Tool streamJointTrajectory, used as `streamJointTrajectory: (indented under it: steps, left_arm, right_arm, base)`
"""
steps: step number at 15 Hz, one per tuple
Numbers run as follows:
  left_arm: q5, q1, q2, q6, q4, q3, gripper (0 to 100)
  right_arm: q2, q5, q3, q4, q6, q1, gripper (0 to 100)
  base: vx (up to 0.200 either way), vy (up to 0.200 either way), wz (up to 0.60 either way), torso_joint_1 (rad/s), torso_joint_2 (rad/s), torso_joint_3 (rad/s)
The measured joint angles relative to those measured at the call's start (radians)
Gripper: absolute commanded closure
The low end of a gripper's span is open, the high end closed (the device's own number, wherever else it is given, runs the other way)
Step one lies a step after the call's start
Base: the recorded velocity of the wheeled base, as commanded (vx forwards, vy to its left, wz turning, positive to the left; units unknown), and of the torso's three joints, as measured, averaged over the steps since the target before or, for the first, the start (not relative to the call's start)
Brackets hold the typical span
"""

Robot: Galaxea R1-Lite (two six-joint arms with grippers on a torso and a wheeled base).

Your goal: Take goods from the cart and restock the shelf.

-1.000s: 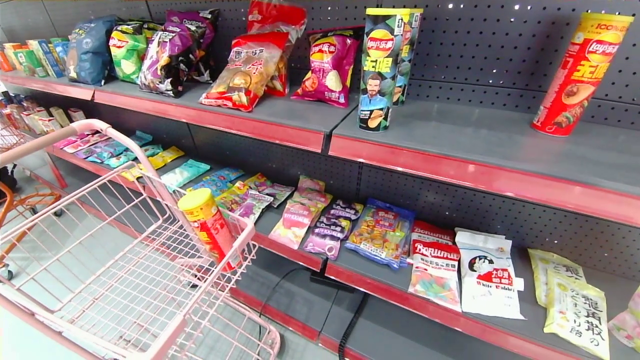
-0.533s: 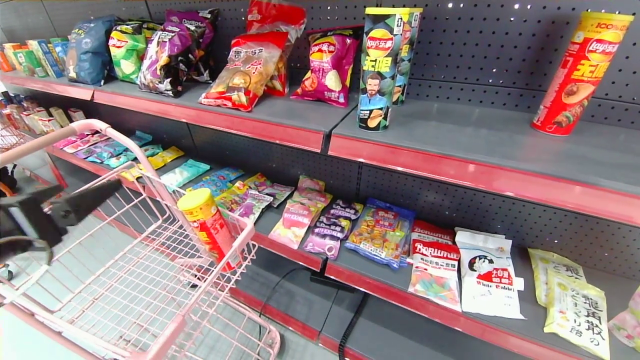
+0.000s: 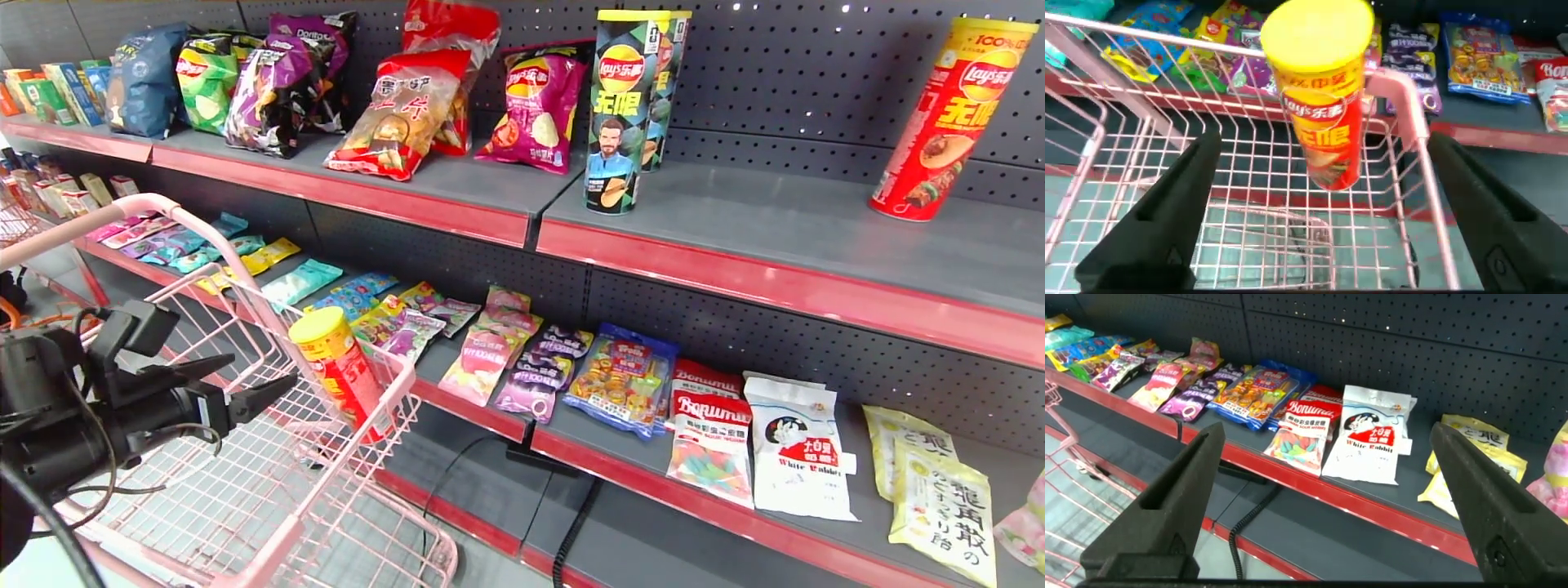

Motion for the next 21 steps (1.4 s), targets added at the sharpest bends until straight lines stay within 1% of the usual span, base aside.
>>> streamJointTrajectory:
  steps: [3, 6, 7, 9, 12, 15, 16, 18, 19, 21]
  left_arm:
    - [-0.031, -0.009, 0.143, 0.003, -0.086, -0.03, 0]
    - [-0.038, -0.026, 0.251, 0.003, -0.131, -0.11, 0]
    - [-0.041, -0.035, 0.274, -0.003, -0.135, -0.137, 0]
    - [-0.044, -0.078, 0.314, -0.023, -0.136, -0.181, 0]
    - [-0.042, -0.123, 0.354, -0.027, -0.137, -0.216, 0]
    - [-0.034, -0.14, 0.385, -0.027, -0.139, -0.235, 0]
    - [-0.029, -0.141, 0.395, -0.027, -0.14, -0.244, 100]
    - [-0.015, -0.142, 0.419, -0.031, -0.15, -0.262, 100]
    - [-0.014, -0.141, 0.43, -0.031, -0.176, -0.27, 100]
    - [-0.014, -0.14, 0.445, -0.039, -0.194, -0.271, 100]
  right_arm:
    - [0.0, 0.0, 0.0, 0.0, 0.0, 0.0, 0]
    - [0.0, 0.0, 0.0, 0.0, 0.0, 0.0, 0]
    - [0.0, 0.0, 0.0, 0.0, 0.0, 0.0, 0]
    - [0.0, 0.0, 0.0, 0.0, 0.0, 0.0, 0]
    - [0.0, 0.0, 0.0, 0.0, -0.001, 0.0, 0]
    - [0.0, 0.0, 0.0, 0.0, -0.001, 0.0, 0]
    - [0.0, 0.0, 0.0, 0.0, 0.0, 0.0, 0]
    - [0.0, 0.0, 0.0, 0.0, 0.001, 0.0, 0]
    - [0.0, 0.0, 0.0, 0.0, 0.001, 0.0, 0]
    - [0.0, 0.0, 0.0, 0.0, 0.001, 0.0, 0]
  base:
    - [0.0, 0.0, 0.0, 0.0, 0.0, 0.0]
    - [0.0, 0.0, 0.0, 0.0, 0.0, 0.0]
    - [0.0, 0.0, 0.0, 0.0, 0.0, 0.0]
    - [0.0, 0.0, 0.0, 0.0, 0.0, 0.0]
    - [0.0, 0.0, 0.0, 0.0, 0.0, 0.0]
    - [0.0, 0.0, 0.0, 0.0, 0.0, 0.0]
    - [0.0, 0.0, 0.0, 0.0, 0.0, 0.0]
    - [0.0, 0.0, 0.0, 0.0, 0.0, 0.0]
    - [0.0, 0.0, 0.0, 0.0, 0.0, 0.0]
    - [0.0, 0.0, 0.0, 0.0, 0.0, 0.0]
